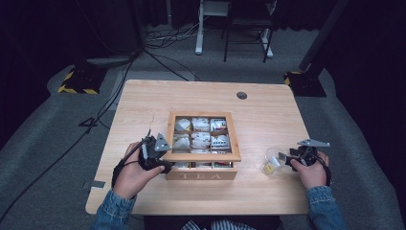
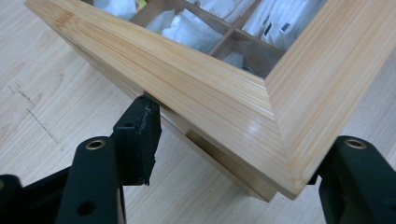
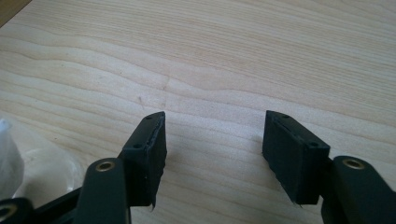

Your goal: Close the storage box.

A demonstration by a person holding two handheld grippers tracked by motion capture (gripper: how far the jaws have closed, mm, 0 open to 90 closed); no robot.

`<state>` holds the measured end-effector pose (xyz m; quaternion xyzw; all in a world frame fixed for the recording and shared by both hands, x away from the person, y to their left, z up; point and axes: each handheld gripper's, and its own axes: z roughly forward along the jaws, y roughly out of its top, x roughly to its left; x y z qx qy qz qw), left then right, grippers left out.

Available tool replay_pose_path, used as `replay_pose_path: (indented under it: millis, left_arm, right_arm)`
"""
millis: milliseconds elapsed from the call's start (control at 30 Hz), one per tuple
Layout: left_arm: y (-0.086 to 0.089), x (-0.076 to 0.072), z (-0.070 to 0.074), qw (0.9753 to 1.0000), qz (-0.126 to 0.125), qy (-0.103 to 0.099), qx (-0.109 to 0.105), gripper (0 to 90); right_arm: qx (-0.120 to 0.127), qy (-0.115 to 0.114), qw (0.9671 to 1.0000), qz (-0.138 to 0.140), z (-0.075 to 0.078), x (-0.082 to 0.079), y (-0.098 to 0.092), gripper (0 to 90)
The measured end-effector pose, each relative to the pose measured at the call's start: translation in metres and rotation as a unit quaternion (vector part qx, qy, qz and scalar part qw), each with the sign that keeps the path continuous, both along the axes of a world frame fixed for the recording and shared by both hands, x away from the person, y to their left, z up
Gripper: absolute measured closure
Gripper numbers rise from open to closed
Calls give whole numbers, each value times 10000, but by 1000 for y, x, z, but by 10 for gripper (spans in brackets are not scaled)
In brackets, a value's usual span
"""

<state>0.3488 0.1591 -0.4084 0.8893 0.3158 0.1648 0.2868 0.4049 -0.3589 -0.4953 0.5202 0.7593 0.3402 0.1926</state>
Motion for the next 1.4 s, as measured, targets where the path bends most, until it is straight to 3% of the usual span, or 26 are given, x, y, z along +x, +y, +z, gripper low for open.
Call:
replay_pose_path:
  millis: [267, 500, 533, 567, 600, 767, 1133, 1233, 1400]
  left_arm:
    - [-3, -1, -4, 9998, -39, 153, 72, 389]
    - [-2, -3, -4, 9997, -41, 221, 6, 401]
    - [-2, -4, -3, 9991, -8, 425, -47, 385]
    - [-2, -4, -3, 9991, -8, 425, -47, 364]
    - [-1, -5, -2, 9977, -9, 672, -9, 347]
    - [-2, -5, -5, 9959, -69, 881, 176, 345]
    - [-1, -6, -8, 9949, -66, 989, 159, 345]
    - [1, -6, -9, 9952, -68, 968, 87, 332]
    - [6, -9, -16, 9969, -147, 767, -125, 298]
  right_arm:
    - [-3, 19, 10000, 13, 0, 1, 0, 407]
    - [-2, 9, 10000, 19, 0, 3, 1, 406]
    - [-17, 0, 10000, 31, 0, 3, 2, 405]
    - [-17, 0, 10000, 31, 0, 3, 2, 405]
    - [-18, -1, 10000, 50, 0, 3, 2, 404]
    - [-11, 7, 10000, 31, 0, 4, 4, 403]
    - [11, 16, 10000, 62, 0, 6, 4, 400]
    - [12, 15, 10000, 66, 0, 6, 4, 400]
    - [23, -50, 9999, 97, -1, 6, 4, 386]
